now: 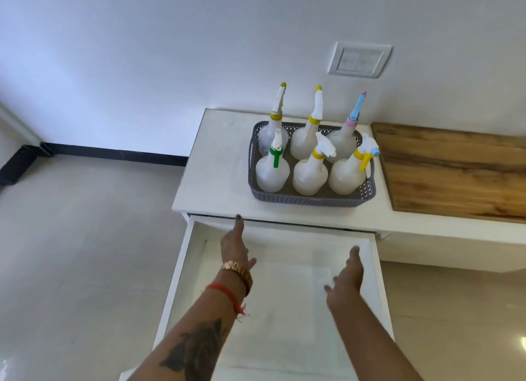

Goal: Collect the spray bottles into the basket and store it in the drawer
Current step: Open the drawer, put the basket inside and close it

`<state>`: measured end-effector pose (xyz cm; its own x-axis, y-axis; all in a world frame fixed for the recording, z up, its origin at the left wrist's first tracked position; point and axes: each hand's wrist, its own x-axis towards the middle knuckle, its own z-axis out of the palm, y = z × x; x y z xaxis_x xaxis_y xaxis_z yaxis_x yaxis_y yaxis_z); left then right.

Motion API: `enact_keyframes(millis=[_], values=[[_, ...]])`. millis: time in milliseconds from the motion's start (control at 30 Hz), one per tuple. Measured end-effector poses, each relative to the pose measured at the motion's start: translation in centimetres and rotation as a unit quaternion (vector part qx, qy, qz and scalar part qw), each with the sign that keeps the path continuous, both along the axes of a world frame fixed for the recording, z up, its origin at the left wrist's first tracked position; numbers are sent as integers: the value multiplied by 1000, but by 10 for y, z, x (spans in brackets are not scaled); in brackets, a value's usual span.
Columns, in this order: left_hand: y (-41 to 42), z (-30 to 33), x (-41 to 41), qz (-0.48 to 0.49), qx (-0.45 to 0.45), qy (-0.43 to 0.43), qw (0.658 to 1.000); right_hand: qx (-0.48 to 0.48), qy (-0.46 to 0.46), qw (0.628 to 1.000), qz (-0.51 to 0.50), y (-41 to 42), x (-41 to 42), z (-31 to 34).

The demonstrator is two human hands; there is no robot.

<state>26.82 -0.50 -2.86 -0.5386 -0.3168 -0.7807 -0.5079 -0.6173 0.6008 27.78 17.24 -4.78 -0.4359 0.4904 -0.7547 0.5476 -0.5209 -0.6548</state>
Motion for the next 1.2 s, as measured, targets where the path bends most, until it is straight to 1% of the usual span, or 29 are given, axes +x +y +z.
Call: enact_keyframes(millis=[67,133,233,367,500,600,667,733,800,900,1000,1100,1200], values=[[-8,2,-37,-31,-75,25,996,63,42,997,16,11,-45,7],[-14,2,-69,-60,-130,54,988,121,69,990,13,24,-85,15],[-23,1,-104,-92,-169,77,978,183,99,978,-8,45,-131,21],[-34,-9,-134,-127,-194,74,970,242,102,964,-27,69,-165,16],[-43,-23,-149,-165,-204,64,963,258,117,959,-1,81,-184,4],[-45,-32,-159,-193,-207,70,957,263,101,959,43,90,-196,-4],[-44,-37,-165,-215,-204,67,953,251,92,959,97,97,-202,-10],[-42,-40,-171,-236,-200,55,949,266,80,943,184,102,-208,-18],[-39,-42,-175,-248,-193,47,948,265,67,934,230,101,-213,-21],[-36,-43,-177,-277,-198,41,939,259,42,935,239,101,-216,-27],[-34,-44,-177,-304,-205,55,928,288,24,921,261,103,-216,-32],[-34,-45,-176,-321,-231,76,916,321,41,907,269,107,-215,-37],[-35,-45,-176,-320,-241,80,913,350,50,897,266,109,-213,-39]])
